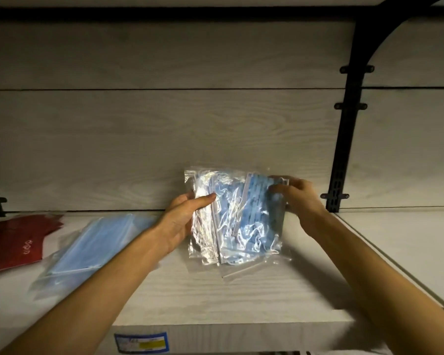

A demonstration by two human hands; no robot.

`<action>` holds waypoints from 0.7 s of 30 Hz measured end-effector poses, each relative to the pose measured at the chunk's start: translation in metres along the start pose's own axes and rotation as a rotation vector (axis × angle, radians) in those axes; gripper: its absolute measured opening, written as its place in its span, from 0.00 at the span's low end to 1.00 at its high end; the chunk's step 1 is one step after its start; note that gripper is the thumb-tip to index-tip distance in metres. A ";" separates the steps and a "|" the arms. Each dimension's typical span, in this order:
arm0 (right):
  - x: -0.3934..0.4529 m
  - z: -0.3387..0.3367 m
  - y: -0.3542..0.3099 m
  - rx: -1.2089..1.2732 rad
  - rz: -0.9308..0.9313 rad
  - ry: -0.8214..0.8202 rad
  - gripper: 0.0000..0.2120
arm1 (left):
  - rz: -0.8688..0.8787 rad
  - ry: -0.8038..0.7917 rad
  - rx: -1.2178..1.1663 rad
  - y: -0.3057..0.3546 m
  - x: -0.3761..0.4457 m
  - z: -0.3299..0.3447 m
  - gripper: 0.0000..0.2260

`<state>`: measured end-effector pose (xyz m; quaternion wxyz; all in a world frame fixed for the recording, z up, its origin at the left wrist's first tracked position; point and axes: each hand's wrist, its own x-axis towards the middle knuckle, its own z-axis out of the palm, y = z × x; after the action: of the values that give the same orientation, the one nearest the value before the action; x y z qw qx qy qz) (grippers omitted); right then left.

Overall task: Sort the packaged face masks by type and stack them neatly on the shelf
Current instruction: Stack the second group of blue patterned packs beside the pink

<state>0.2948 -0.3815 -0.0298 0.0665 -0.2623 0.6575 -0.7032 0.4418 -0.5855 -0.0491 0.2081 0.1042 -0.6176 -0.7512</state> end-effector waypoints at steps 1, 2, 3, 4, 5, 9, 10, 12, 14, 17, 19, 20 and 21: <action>0.001 -0.003 -0.001 0.019 0.007 0.057 0.09 | -0.002 -0.005 -0.006 0.000 0.001 -0.001 0.24; 0.003 -0.006 -0.001 0.052 0.021 0.121 0.10 | -0.001 -0.012 -0.010 0.000 0.000 -0.002 0.29; 0.006 -0.009 -0.002 0.100 0.040 0.187 0.09 | -0.004 -0.021 0.001 0.001 0.000 -0.003 0.34; 0.007 -0.013 -0.002 0.160 0.060 0.243 0.08 | -0.004 -0.028 0.009 0.002 0.000 -0.004 0.37; 0.009 -0.016 -0.002 0.222 0.079 0.281 0.07 | -0.007 -0.033 0.011 0.001 0.002 -0.004 0.39; 0.010 -0.023 -0.004 0.366 0.141 0.264 0.09 | -0.005 -0.028 0.000 0.001 0.004 -0.007 0.43; 0.009 -0.023 -0.005 0.333 0.140 0.229 0.07 | -0.006 -0.025 -0.001 0.001 0.004 -0.008 0.42; 0.007 -0.019 -0.006 0.180 0.129 0.110 0.04 | -0.021 -0.021 0.006 0.001 0.003 -0.008 0.38; 0.005 -0.014 -0.001 -0.019 0.116 -0.036 0.03 | -0.022 -0.018 0.011 -0.001 0.004 -0.008 0.33; 0.001 -0.005 0.009 -0.166 0.127 -0.199 0.08 | -0.015 -0.030 0.003 -0.001 0.003 -0.007 0.20; -0.001 -0.003 0.011 -0.154 0.152 -0.295 0.13 | 0.000 -0.003 0.042 -0.004 0.003 -0.007 0.26; -0.002 -0.003 0.011 -0.122 0.166 -0.333 0.15 | 0.002 0.009 0.060 -0.003 0.003 -0.006 0.32; -0.002 -0.003 0.011 -0.085 0.177 -0.356 0.14 | 0.004 0.011 0.072 -0.003 0.001 -0.006 0.35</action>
<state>0.2927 -0.3795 -0.0409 0.2322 -0.3261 0.6850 -0.6088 0.4426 -0.5907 -0.0530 0.2090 0.1144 -0.6434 -0.7275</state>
